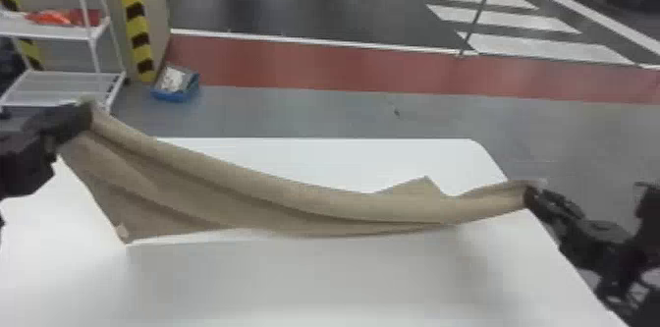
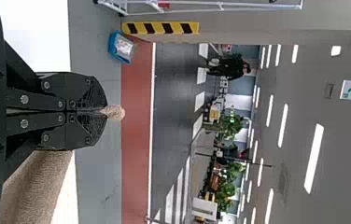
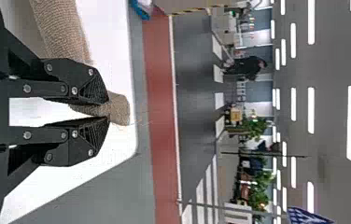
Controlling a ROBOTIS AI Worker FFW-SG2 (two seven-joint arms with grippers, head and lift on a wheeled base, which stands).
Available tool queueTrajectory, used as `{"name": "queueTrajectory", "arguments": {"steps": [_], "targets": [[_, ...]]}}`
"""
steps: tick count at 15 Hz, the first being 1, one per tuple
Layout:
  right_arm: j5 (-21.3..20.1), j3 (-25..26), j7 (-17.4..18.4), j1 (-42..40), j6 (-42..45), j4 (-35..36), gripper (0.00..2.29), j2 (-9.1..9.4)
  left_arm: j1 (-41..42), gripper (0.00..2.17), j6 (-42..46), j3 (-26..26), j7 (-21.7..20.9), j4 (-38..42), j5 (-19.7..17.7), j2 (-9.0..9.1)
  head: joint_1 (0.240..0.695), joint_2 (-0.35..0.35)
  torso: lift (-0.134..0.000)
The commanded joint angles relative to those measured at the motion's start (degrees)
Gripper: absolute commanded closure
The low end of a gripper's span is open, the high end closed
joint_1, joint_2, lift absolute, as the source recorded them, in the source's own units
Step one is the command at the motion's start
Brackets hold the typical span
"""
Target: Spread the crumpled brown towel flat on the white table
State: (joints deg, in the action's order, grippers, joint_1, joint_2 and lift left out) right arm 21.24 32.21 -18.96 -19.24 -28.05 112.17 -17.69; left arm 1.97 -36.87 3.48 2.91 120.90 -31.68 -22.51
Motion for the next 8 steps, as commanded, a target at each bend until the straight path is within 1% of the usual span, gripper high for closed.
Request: {"name": "queueTrajectory", "arguments": {"steps": [1, 2, 3, 4, 5, 6, 7, 8], "targets": [[-5.25, 1.46, -2.92, -6.86, -3.73, 3.40, 0.59, 4.33, 0.32, 1.72, 0.00, -0.49, -0.01, 0.74, 0.39, 0.45, 0.679, -0.246, -0.124], [-5.69, 3.13, -7.32, -8.62, -9.18, 5.07, 0.54, 5.47, 0.67, 1.72, 0.00, -0.40, -0.01, 1.27, 0.56, 0.54, 0.695, -0.249, -0.124], [-5.51, 5.06, -9.86, -9.76, -13.39, 7.10, 0.50, 6.62, 0.85, 1.72, -0.18, -0.40, -0.01, 1.45, 0.56, 0.54, 0.695, -0.251, -0.124], [-5.25, 7.08, -11.36, -10.20, -17.26, 9.20, 0.34, 7.58, 0.93, 1.72, -0.18, -0.40, -0.01, 1.71, 0.83, 0.54, 0.695, -0.250, -0.124], [-4.98, 9.28, -12.94, -10.64, -20.78, 11.14, 0.22, 8.02, 1.29, 1.72, -0.18, -0.31, -0.01, 1.97, 0.83, 0.63, 0.695, -0.250, -0.124], [-3.66, 11.39, -13.73, -10.64, -22.18, 12.90, 0.19, 8.29, 1.46, 1.72, -0.18, -0.31, -0.01, 2.06, 0.92, 0.71, 0.695, -0.254, -0.124], [-2.43, 12.44, -13.56, -10.46, -22.36, 14.21, 0.10, 8.20, 1.46, 1.72, -0.18, -0.31, -0.01, 2.15, 1.00, 0.71, 0.695, -0.266, -0.124], [-1.64, 12.62, -12.68, -8.27, -22.71, 14.48, 0.09, 7.67, 1.55, 1.72, -0.18, -0.40, -0.01, 2.06, 1.27, 0.71, 0.695, -0.275, -0.124]]}}
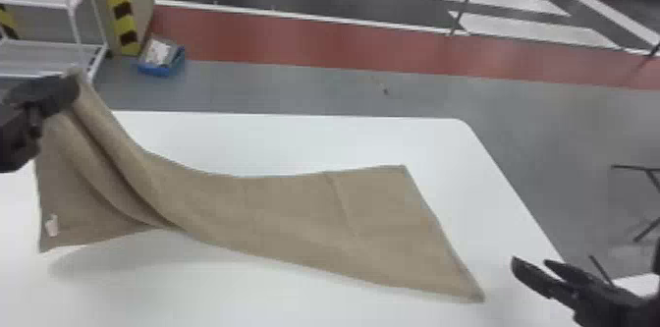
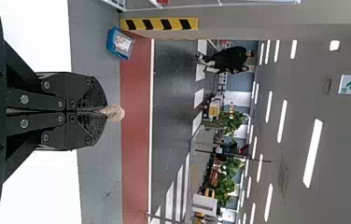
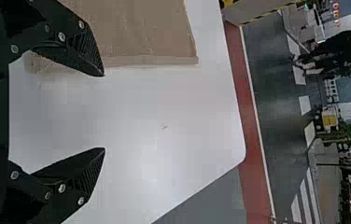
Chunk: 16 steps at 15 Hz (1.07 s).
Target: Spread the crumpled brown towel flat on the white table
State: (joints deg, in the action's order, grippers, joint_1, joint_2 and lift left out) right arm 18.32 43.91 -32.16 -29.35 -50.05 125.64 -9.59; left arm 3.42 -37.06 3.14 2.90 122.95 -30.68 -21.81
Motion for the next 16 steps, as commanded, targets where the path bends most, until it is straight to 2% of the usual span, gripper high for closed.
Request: {"name": "queueTrajectory", "arguments": {"steps": [1, 2, 4, 6, 10, 11, 13, 16], "targets": [[1.37, 0.12, 0.96, 5.88, -1.07, 0.66, 0.09, -0.60, 0.01, 1.72, 0.00, -0.16, -0.09, 0.01, 0.45, 0.10, 0.695, -0.282, -0.124], [0.22, -1.90, 1.40, 9.22, -1.07, -0.48, 0.09, -0.60, 0.01, 1.72, 0.00, -0.24, -0.17, 0.01, 0.45, 0.19, 0.695, -0.284, -0.124], [-3.82, -8.76, 4.47, 14.94, 1.74, -5.32, 0.14, -0.87, -0.08, 1.72, 0.00, -0.60, -0.35, 0.01, 0.80, 0.36, 0.695, -0.267, -0.124], [-7.33, -15.35, 5.35, 21.53, 8.95, -13.84, 0.26, -0.87, 0.01, 1.72, 0.00, -1.21, -0.44, -0.34, 1.50, 0.28, 0.695, -0.243, -0.124], [-10.85, -21.50, 4.83, 32.34, 23.54, -32.91, 0.29, -1.57, 0.01, 1.72, 0.00, -1.39, -0.53, -0.87, 1.94, 0.01, 0.682, -0.179, -0.124], [-11.73, -23.00, 4.65, 34.27, 24.60, -36.61, 0.29, -2.27, 0.01, 1.72, 0.00, -1.47, -0.53, -0.96, 2.12, 0.01, 0.677, -0.170, -0.124], [-11.73, -24.93, 4.39, 36.91, 26.88, -42.41, 0.38, -3.24, -0.08, 1.72, 0.18, -1.47, -0.88, -1.22, 2.12, -0.16, 0.672, -0.159, -0.124], [-11.91, -28.71, 3.77, 39.55, 28.11, -47.86, 0.38, -5.09, -0.16, 1.72, 0.18, -1.74, -0.96, -1.49, 2.12, -0.34, 0.676, -0.142, -0.124]]}}
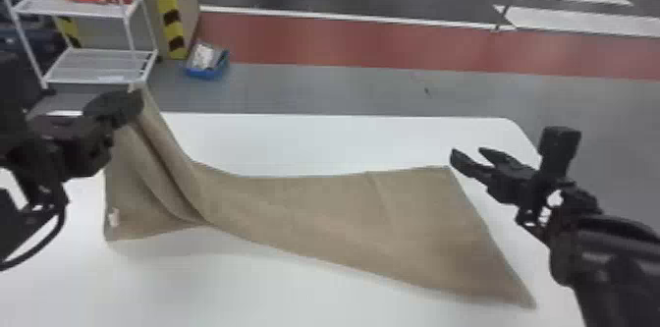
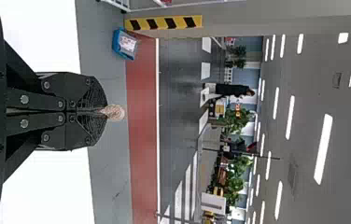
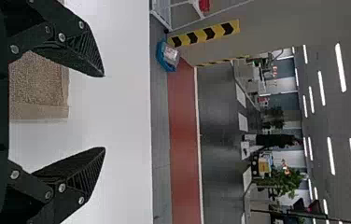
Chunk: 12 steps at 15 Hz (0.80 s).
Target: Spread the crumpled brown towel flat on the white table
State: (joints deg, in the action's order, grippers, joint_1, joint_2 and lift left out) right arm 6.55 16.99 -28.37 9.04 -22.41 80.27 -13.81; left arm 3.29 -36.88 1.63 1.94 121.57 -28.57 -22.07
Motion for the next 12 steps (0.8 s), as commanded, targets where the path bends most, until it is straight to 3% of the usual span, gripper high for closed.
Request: {"name": "queueTrajectory", "arguments": {"steps": [1, 8, 12], "targets": [[-0.23, -3.19, -0.01, 1.77, 0.30, -3.98, 0.38, -1.49, -0.04, 1.72, 0.01, -0.23, -0.09, -0.02, 0.09, 0.01, 0.678, -0.137, -0.124], [-6.11, -5.47, 0.43, 4.24, -1.63, -7.76, 0.42, -1.84, 0.49, 1.72, 0.18, -0.32, -0.35, 0.51, 0.18, -0.34, 0.695, -0.125, -0.124], [-6.73, -5.91, 0.25, 5.47, -1.63, -9.43, 0.51, -2.02, 0.75, 1.72, 0.18, -0.32, -0.35, 0.95, 0.18, -0.52, 0.695, -0.132, -0.124]]}}
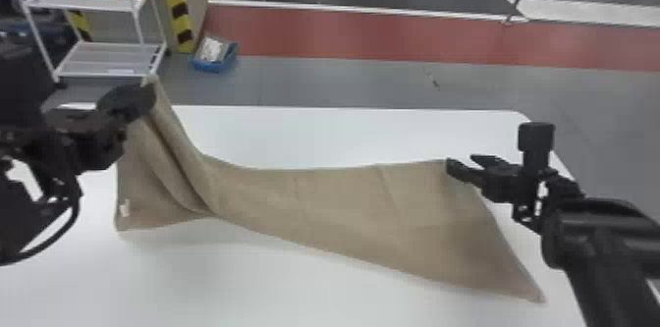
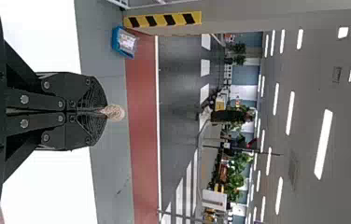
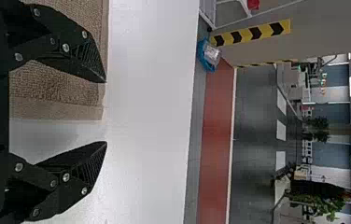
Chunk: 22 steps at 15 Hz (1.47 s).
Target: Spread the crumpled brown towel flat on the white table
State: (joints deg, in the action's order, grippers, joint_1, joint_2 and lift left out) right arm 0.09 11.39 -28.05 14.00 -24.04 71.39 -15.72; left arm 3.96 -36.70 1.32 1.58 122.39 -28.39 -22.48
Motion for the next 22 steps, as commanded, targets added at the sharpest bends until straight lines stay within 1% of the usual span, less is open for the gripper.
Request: {"name": "queueTrajectory", "arguments": {"steps": [1, 3, 5, 7, 8, 9, 10, 11, 12, 14, 15, 18, 19, 20, 22], "targets": [[-0.70, -0.58, -0.25, 1.03, -0.53, -1.16, 0.56, -0.10, 0.08, 1.72, 0.00, 0.00, 0.00, 0.13, 0.00, -0.11, 0.695, -0.133, -0.124], [-1.14, -1.72, -0.34, 2.00, -0.71, -2.13, 0.56, -0.36, 0.17, 1.72, 0.00, 0.00, 0.00, 0.13, 0.00, -0.11, 0.695, -0.132, -0.124], [-1.14, -2.86, -0.43, 2.87, -2.99, -3.01, 0.56, -0.72, 0.17, 1.72, 0.00, 0.00, 0.00, 0.22, 0.00, -0.11, 0.695, -0.129, -0.124], [-1.49, -3.13, -1.49, 3.40, -3.70, -3.62, 0.56, -0.80, 0.26, 1.72, 0.00, 0.00, 0.00, 0.30, 0.00, -0.02, 0.695, -0.126, -0.124], [-1.58, -3.13, -2.10, 3.58, -4.05, -3.98, 0.62, -0.80, 0.26, 1.72, 0.00, 0.00, 0.00, 0.30, 0.00, -0.02, 0.695, -0.123, -0.124], [-1.67, -3.13, -2.45, 3.67, -4.05, -3.98, 0.74, -0.80, 0.17, 1.72, 0.00, 0.00, -0.09, 0.22, 0.00, -0.02, 0.695, -0.122, -0.124], [-1.49, -2.95, -2.72, 3.40, -4.05, -3.89, 0.88, -0.80, 0.17, 1.72, 0.00, -0.18, -0.09, 0.22, 0.00, -0.02, 0.695, -0.121, -0.124], [-1.05, -2.86, -3.42, 2.79, -4.05, -3.19, 1.11, -0.80, 0.17, 1.72, 0.00, -0.27, -0.17, 0.22, 0.09, -0.02, 0.695, -0.121, -0.124], [-0.88, -2.60, -3.51, 2.26, -3.87, -3.01, 1.21, -0.80, 0.17, 1.72, 0.00, -0.35, -0.17, 0.22, 0.09, -0.02, 0.695, -0.120, -0.124], [0.00, -1.98, -3.51, 0.41, -3.52, 0.86, 1.21, -0.80, 0.17, 1.72, 0.00, -0.35, -0.26, 0.22, 0.09, -0.02, 0.695, -0.120, -0.124], [0.97, -1.37, -3.51, -1.17, -3.70, 4.20, 1.21, -0.80, 0.17, 1.72, 0.00, -0.35, -0.26, 0.48, 0.09, -0.02, 0.695, -0.121, -0.124], [5.45, 2.32, -3.42, -5.21, -6.33, 15.10, 1.21, -0.89, 0.35, 1.72, 0.70, -0.18, -0.17, 1.27, -0.09, -0.02, 0.695, -0.119, -0.124], [7.30, 3.47, -3.24, -6.62, -6.51, 18.96, 1.21, -1.16, 0.43, 1.72, 0.70, -0.09, -0.26, 1.36, -0.18, -0.02, 0.695, -0.120, -0.124], [9.76, 5.22, -2.89, -8.02, -6.69, 22.22, 1.21, -1.86, 0.52, 1.72, 0.70, 0.26, -0.35, 1.53, -0.97, -0.02, 0.674, -0.124, -0.124], [13.89, 9.00, -1.75, -10.31, -8.27, 26.52, 1.21, -3.09, 0.96, 1.72, 0.70, 0.79, -0.35, 2.24, -1.50, -0.02, 0.653, -0.133, -0.124]]}}
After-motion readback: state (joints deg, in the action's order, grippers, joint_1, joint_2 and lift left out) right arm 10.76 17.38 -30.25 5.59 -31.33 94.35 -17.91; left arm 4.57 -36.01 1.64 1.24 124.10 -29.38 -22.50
